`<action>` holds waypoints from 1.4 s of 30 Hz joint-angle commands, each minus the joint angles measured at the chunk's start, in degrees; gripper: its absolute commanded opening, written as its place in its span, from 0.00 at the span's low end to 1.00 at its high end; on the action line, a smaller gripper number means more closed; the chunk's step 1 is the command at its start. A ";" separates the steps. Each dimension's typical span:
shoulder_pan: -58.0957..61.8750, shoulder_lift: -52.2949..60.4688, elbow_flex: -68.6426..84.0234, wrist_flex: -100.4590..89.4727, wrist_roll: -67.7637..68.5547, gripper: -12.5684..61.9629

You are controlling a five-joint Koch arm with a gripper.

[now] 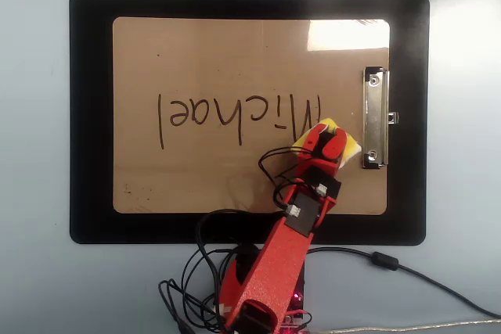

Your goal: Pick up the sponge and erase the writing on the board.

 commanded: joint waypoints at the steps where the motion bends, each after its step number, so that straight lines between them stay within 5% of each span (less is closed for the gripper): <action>1: 0.26 3.16 1.32 -3.25 0.35 0.06; 9: -2.81 -8.26 2.90 -11.43 0.44 0.06; 15: -3.87 -35.16 -22.76 -20.13 0.00 0.06; 19: -3.69 -32.61 -18.72 -20.04 0.09 0.06; 28: -8.61 0.35 18.19 -20.92 -0.44 0.06; 32: -9.49 -2.37 15.47 -21.71 -1.49 0.06; 39: -9.32 -27.07 -8.53 -24.61 -3.60 0.06; 42: -7.29 -25.93 -7.38 -24.43 -3.25 0.06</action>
